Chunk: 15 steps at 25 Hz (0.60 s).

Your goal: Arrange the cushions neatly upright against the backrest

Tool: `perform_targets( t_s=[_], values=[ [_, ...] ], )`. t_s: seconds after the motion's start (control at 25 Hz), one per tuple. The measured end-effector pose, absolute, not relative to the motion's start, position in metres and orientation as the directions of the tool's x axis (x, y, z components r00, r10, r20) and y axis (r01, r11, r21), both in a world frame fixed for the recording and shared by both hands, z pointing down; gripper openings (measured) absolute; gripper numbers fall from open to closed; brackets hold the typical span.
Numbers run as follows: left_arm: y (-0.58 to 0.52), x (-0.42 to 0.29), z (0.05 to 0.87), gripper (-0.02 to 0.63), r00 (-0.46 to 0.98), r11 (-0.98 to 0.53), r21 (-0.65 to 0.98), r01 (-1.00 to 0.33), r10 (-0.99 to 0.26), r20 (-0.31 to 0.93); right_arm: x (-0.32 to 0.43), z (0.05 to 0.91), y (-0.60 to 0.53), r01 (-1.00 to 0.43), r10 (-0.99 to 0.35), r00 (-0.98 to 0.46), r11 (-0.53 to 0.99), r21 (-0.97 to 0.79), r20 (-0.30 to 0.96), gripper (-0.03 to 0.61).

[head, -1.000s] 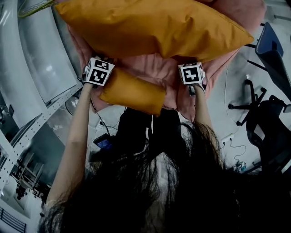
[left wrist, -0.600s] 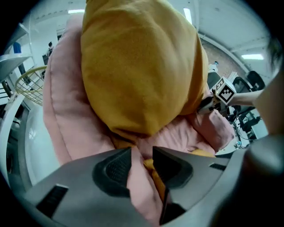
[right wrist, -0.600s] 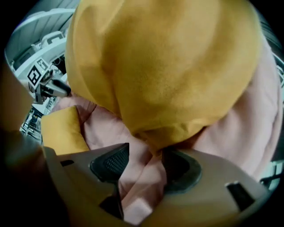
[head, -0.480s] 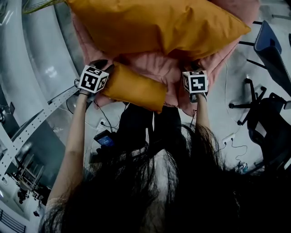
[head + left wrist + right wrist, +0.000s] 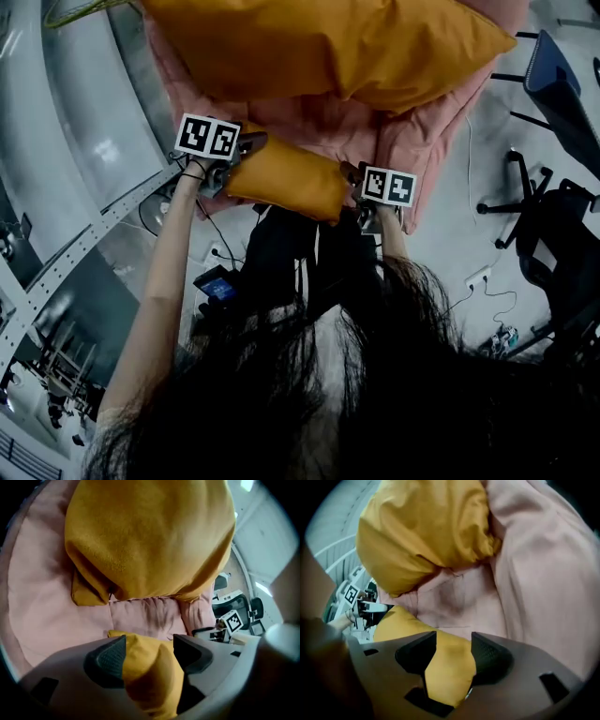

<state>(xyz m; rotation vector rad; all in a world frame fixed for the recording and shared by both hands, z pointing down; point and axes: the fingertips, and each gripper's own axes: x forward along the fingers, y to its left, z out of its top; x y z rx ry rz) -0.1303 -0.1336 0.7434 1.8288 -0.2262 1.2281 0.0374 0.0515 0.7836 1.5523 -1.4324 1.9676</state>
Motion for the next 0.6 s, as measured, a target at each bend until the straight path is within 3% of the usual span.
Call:
perform_targets(
  t_s=[0.24,0.44,0.6],
  values=[
    [-0.132,-0.135,0.775,0.305,0.385,-0.590,0.488,-0.643,0.301,0.872,0.014,0.839,0.085,-0.590,-0.214,-0.403,-0.683,-0.431,0.890,0.240],
    [-0.130,-0.129,0.789,0.304,0.352,-0.565,0.468,-0.679,0.309,0.883,0.012,0.862,0.095,-0.359,-0.245,-0.482,-0.821,-0.445,0.841,0.241],
    [-0.121,-0.134,0.786,0.272,0.338,-0.603,0.489,-0.631,0.353,0.872,-0.003,0.860,0.096,-0.388,-0.224,-0.516,-0.799,-0.459,0.827,0.201]
  ],
)
